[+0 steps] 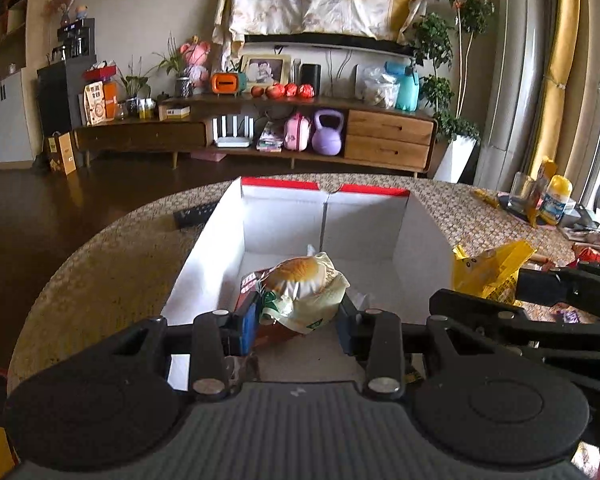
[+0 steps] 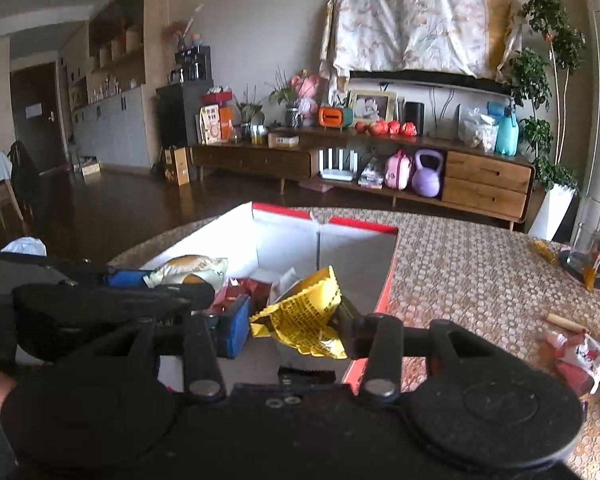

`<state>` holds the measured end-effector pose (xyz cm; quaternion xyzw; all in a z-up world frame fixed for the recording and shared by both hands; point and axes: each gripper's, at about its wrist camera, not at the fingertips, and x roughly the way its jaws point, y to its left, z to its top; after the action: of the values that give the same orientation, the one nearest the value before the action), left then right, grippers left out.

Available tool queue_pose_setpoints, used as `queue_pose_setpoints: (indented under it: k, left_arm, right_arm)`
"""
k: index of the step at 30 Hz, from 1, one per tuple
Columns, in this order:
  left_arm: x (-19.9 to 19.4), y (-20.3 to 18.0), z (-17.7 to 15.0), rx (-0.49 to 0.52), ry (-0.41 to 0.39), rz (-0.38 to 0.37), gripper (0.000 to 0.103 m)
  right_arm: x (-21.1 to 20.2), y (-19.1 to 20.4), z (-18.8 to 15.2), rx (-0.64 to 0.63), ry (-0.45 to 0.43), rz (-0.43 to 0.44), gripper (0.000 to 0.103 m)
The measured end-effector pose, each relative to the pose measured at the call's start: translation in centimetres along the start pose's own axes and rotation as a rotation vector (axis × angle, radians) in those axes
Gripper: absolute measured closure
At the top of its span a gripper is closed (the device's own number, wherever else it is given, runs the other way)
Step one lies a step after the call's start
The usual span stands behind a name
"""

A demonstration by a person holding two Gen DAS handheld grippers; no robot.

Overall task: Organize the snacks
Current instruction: 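Open both tools to drop the snacks into the white box, then move both open tools back to the snack pile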

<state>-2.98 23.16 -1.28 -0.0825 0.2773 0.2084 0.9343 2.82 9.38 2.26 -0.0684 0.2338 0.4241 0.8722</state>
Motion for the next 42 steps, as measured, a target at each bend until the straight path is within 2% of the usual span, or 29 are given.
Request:
queue_pose_setpoints:
  k: [12, 18, 22, 23, 26, 29, 33, 35, 38, 42]
  left_arm:
    - [1.2, 0.8, -0.8, -0.032, 0.050, -0.001, 0.061]
    - [1.3, 1.0, -0.7, -0.046, 0.060, 0.005, 0.058]
    - [1.1, 1.0, -0.6, -0.051, 0.045, -0.001, 0.058]
    - [1.0, 0.9, -0.5, -0.051, 0.042, -0.004, 0.056]
    - [0.8, 0.8, -0.3, -0.052, 0.028, 0.006, 0.042]
    - [0.4, 0.6, -0.2, -0.055, 0.019, -0.001, 0.041]
    - [0.2, 0.0, -0.1, -0.050, 0.005, 0.003, 0.030]
    - [0.0, -0.5, 0.0, -0.044, -0.002, 0.001, 0.029]
    - [-0.2, -1.3, 0.3, -0.034, -0.009, -0.004, 0.023]
    - [-0.6, -2.2, 0.7, -0.024, -0.028, -0.008, 0.021]
  right_arm:
    - [1.0, 0.2, -0.9, -0.013, 0.043, -0.007, 0.057]
    - [1.0, 0.1, -0.9, -0.011, 0.042, -0.013, 0.048]
    - [0.8, 0.0, -0.8, -0.014, 0.035, -0.014, 0.045]
    - [0.7, -0.1, -0.9, -0.014, 0.034, -0.015, 0.045]
    - [0.5, -0.2, -0.8, -0.008, 0.031, -0.018, 0.044]
    - [0.0, -0.4, -0.8, 0.000, 0.019, -0.024, 0.043]
    - [-1.1, -1.0, -0.8, 0.019, -0.004, -0.038, 0.038]
    - [-1.6, -1.5, -0.9, 0.026, -0.013, -0.050, 0.037]
    - [-2.2, -2.3, -1.1, 0.041, -0.022, -0.071, 0.030]
    - [-2.9, -3.6, -1.5, 0.064, -0.027, -0.097, 0.029]
